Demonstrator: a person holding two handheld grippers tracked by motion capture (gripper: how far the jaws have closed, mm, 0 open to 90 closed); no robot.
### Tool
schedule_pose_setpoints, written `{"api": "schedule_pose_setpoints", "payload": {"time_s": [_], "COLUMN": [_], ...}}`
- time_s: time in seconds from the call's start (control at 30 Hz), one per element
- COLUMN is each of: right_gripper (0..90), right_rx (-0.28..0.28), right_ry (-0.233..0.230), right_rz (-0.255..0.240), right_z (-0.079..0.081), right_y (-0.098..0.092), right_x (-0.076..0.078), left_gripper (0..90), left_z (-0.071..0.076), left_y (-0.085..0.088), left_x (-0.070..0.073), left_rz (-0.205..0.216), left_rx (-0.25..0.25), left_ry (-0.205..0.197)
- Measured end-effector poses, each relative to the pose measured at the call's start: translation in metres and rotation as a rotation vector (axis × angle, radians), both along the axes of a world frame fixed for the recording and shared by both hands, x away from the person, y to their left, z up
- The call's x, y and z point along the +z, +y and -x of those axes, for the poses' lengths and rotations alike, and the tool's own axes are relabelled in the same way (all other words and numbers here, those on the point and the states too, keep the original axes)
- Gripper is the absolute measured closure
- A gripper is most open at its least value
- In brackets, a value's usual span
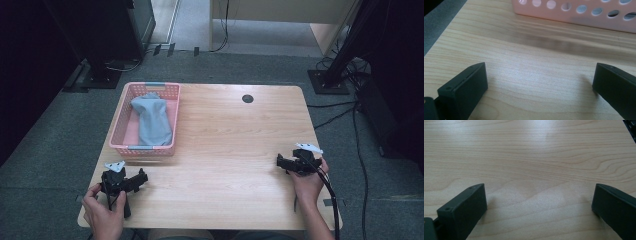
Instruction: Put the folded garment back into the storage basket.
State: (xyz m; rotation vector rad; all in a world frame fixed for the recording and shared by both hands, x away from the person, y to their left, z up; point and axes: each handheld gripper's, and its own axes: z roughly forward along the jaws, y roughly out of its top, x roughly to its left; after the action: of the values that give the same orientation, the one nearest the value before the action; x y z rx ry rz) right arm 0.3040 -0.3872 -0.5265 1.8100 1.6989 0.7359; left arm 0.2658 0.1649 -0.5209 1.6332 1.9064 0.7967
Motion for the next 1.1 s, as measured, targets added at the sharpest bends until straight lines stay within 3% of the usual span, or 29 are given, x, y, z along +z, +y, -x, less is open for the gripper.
{"api": "schedule_pose_setpoints", "payload": {"time_s": [0.47,1.1], "right_gripper": [0.0,0.0], "right_rx": [0.029,0.016], "right_ry": [0.002,0.002], "right_rz": [0.002,0.002], "right_z": [0.007,0.021], "right_y": [-0.007,-0.027], "right_x": [0.0,0.0], "left_gripper": [0.0,0.0], "left_z": [0.0,0.0], "left_y": [0.0,0.0], "left_x": [0.0,0.0], "left_rz": [0.0,0.0], "left_rx": [0.001,0.0], "left_ry": [0.0,0.0]}}
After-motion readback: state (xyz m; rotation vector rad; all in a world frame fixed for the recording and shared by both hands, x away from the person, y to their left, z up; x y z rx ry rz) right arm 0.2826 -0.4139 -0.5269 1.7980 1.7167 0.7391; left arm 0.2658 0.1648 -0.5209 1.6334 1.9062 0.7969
